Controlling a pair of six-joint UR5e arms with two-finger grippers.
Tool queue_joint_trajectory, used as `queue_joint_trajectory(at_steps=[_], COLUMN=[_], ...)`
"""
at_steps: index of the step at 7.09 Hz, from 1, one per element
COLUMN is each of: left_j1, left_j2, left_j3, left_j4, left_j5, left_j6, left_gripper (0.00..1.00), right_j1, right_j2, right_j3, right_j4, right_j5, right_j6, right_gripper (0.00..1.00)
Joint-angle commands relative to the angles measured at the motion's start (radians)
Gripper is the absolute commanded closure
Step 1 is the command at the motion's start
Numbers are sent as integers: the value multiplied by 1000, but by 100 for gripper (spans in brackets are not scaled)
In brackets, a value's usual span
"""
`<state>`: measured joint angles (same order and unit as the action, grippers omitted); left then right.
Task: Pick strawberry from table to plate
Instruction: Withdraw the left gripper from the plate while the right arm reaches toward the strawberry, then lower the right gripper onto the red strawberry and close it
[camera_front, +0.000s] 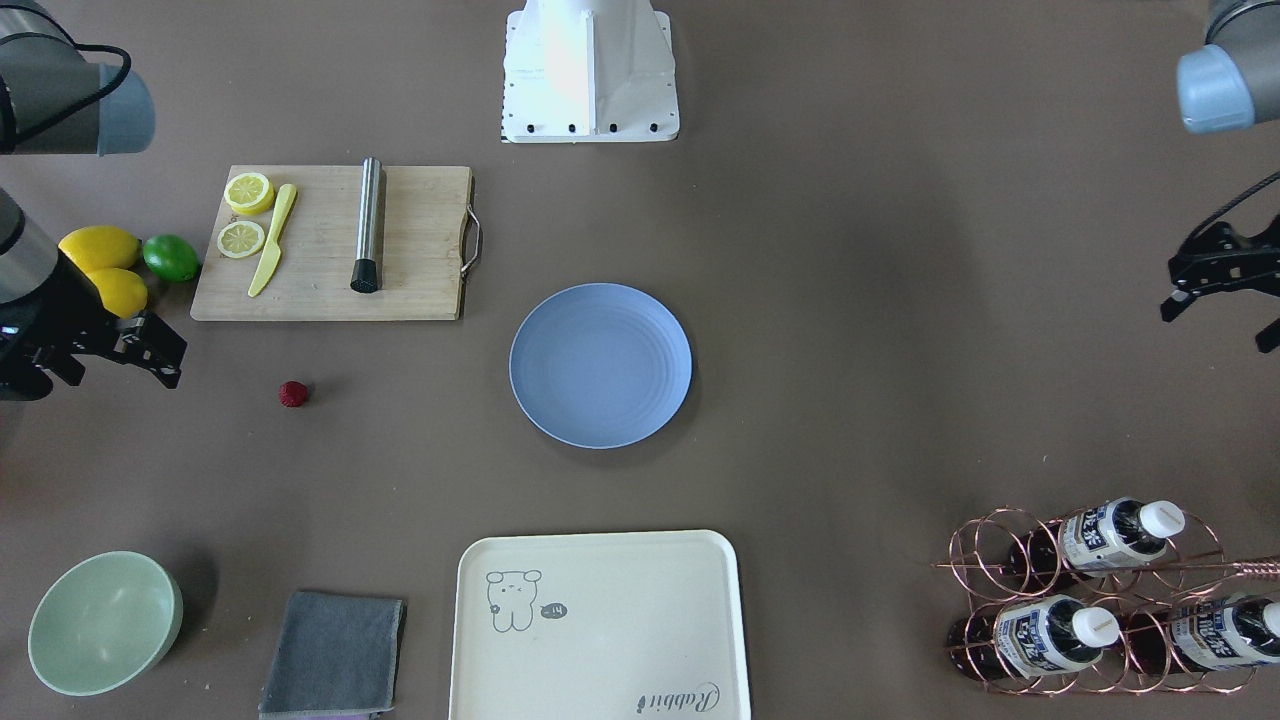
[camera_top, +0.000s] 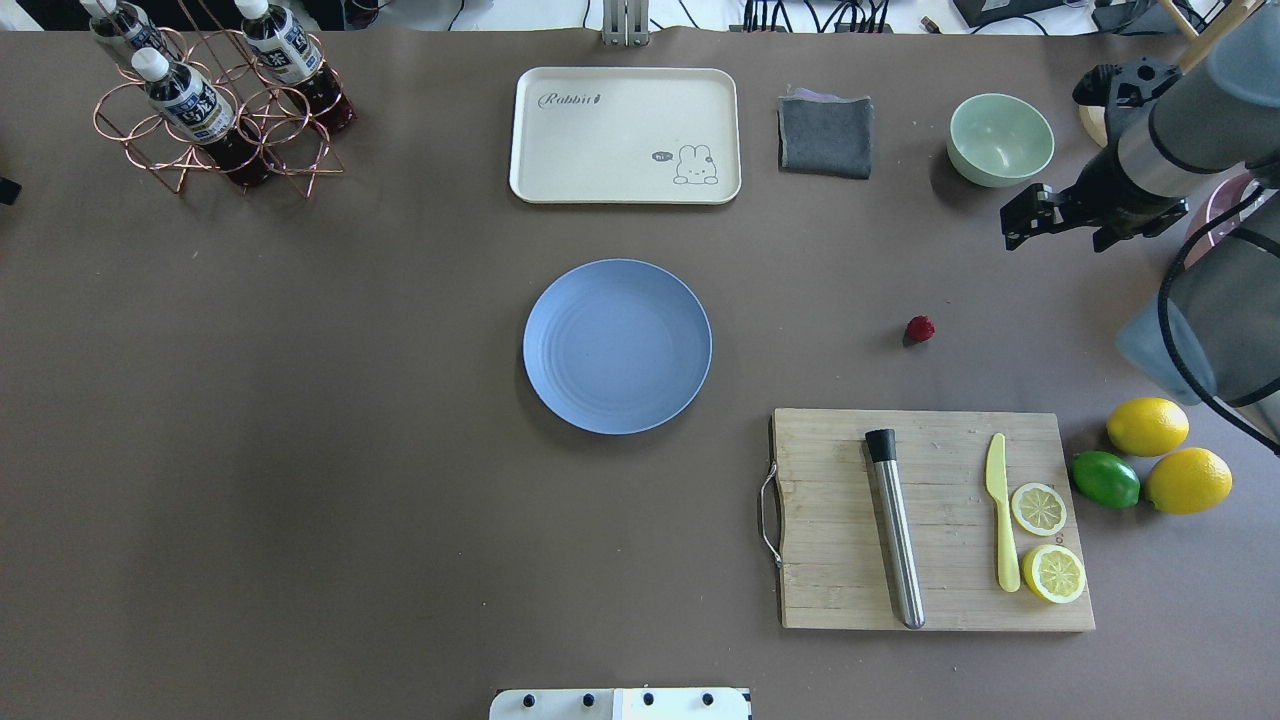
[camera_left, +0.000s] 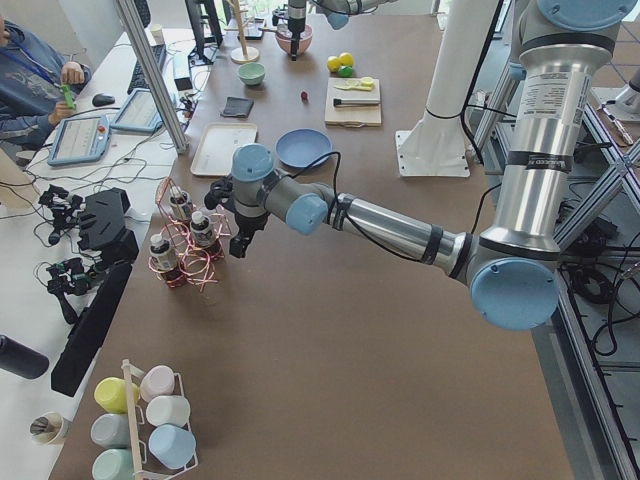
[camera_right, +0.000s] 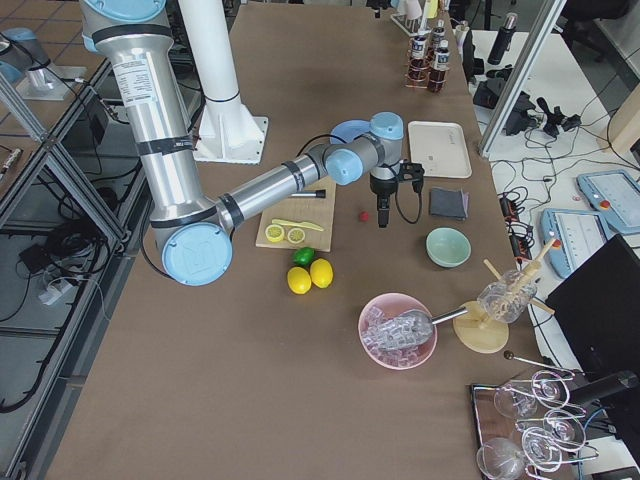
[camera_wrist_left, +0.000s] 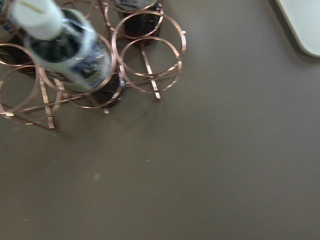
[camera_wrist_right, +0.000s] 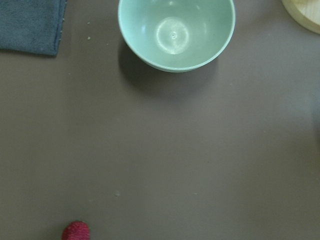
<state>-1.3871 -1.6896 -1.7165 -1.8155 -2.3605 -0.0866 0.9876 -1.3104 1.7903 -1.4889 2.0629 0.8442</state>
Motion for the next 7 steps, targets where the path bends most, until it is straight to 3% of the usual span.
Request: queue_joint_trajectory(at_steps=[1, 2, 4, 7], left_j1=[-125, -127, -125, -125], left_j2=[55, 115, 130, 130], left_j3=[78, 71, 66, 63], left_j4=[2, 2, -11, -33], left_j5=[-43, -48, -52, -54], left_j6=[114, 132, 134, 134], left_gripper=[2, 2, 2, 2], right_j1=[-93, -124, -162, -225], right_j2=[19, 38, 39, 27], right_j3=[-73, -124, -164, -172], right_j4=[163, 235, 304, 311], right_j5=[-50, -82, -99, -148], right_j6=[151, 200, 234, 300], right_gripper=[1, 2, 5, 14])
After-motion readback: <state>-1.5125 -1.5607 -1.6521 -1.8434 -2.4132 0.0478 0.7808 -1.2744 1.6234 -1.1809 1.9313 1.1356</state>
